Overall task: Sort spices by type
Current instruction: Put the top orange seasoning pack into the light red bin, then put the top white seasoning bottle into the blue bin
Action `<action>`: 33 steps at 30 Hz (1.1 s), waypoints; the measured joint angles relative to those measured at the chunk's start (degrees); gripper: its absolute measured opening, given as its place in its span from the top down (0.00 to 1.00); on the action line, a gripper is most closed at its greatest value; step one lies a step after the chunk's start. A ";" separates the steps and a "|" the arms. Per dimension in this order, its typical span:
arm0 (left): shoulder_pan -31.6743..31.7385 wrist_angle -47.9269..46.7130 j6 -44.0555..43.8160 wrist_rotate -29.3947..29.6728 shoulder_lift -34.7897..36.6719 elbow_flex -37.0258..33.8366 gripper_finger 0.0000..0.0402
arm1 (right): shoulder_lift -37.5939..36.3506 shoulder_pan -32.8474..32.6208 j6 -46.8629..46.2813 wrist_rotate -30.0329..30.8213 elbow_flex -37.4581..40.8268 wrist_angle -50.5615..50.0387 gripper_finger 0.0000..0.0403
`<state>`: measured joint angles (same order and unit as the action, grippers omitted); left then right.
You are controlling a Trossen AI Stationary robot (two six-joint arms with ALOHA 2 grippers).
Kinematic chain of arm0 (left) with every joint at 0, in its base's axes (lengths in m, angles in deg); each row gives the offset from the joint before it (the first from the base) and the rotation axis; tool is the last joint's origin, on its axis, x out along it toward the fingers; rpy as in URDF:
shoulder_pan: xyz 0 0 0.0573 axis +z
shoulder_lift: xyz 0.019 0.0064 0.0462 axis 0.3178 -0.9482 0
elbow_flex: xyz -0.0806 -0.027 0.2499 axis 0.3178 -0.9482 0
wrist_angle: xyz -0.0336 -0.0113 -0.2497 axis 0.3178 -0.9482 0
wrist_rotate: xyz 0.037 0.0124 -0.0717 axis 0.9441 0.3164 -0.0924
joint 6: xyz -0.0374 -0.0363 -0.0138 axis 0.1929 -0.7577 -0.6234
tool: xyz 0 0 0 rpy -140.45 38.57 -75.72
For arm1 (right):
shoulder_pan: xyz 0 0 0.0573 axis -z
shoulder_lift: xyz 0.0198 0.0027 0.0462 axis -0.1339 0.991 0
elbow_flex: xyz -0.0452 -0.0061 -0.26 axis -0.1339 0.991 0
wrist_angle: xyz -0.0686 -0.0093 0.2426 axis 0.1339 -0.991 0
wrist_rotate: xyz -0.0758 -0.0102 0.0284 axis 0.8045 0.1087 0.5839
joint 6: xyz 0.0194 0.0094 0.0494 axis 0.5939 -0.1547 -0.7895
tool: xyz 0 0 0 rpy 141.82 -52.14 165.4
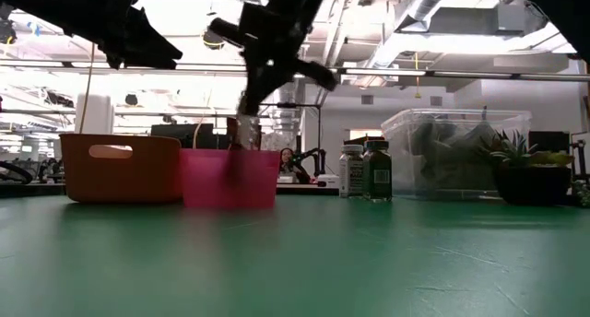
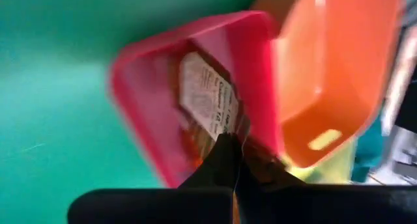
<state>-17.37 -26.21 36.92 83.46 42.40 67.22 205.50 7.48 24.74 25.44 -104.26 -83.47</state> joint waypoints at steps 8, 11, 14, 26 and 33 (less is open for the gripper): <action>-0.01 -0.03 -0.02 -0.13 0.02 -0.02 0.47 | 2.82 1.41 -5.13 -0.19 0.11 1.48 0.86; -0.01 -0.01 0.00 -0.26 -0.01 -0.02 0.47 | 3.10 1.72 -6.19 -0.13 0.07 2.52 0.78; -0.01 -0.03 0.01 -0.24 0.00 -0.04 0.47 | 3.16 1.85 -6.74 -0.23 0.09 2.61 0.69; -0.01 0.00 1.75 -0.26 0.02 -0.07 0.47 | 3.16 0.87 -11.68 -0.14 -9.38 -6.48 0.42; -0.01 0.09 1.70 -0.27 0.01 -0.07 0.47 | 2.12 1.89 -23.15 0.28 -18.50 -21.95 0.45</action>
<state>-17.38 -26.11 38.62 83.20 42.41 67.15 207.62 9.36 1.58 25.72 -122.77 -105.42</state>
